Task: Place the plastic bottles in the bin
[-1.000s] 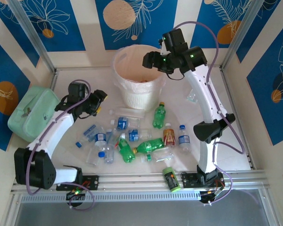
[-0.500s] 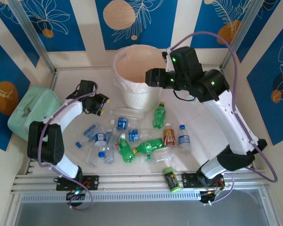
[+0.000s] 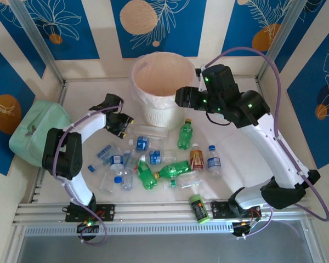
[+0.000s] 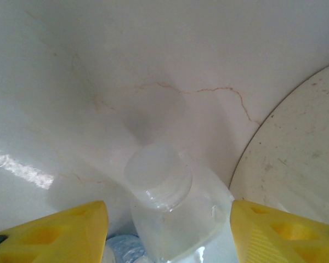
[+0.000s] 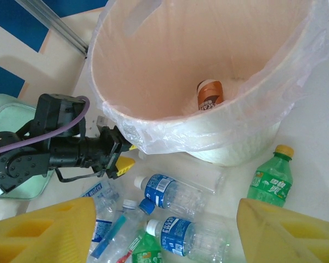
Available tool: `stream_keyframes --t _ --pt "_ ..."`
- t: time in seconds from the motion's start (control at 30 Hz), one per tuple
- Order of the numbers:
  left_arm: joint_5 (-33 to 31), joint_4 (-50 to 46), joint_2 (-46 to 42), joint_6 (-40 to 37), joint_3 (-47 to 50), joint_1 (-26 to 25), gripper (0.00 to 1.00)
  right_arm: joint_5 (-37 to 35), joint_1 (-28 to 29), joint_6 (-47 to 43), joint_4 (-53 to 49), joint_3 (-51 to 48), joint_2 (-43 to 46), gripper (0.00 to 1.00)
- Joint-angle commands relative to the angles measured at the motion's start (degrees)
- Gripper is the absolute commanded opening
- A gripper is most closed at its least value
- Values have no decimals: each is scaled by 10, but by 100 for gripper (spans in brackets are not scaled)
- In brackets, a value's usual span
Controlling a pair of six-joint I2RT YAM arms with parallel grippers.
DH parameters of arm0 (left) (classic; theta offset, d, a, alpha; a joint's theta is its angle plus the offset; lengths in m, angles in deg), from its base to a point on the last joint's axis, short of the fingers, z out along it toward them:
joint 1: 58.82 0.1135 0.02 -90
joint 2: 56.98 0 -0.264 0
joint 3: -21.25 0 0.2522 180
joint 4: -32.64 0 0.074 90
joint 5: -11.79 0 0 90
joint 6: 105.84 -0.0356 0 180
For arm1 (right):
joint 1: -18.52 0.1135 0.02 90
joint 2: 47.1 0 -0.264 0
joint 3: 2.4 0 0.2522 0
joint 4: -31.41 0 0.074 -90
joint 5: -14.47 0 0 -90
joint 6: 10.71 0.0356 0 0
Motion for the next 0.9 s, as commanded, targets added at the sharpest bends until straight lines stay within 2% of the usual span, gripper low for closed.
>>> stream_keyframes --t 0.0,0.63,0.87 --pt "-21 -29 14 22 -22 -8 61 -7 -3 8 10 -7 14 69" --pt "-46 -54 70 52 -58 -22 63 -5 -14 3 4 -12 20 69" --pt "-50 -51 90 50 -70 -22 58 -5 -16 4 1 -15 23 69"
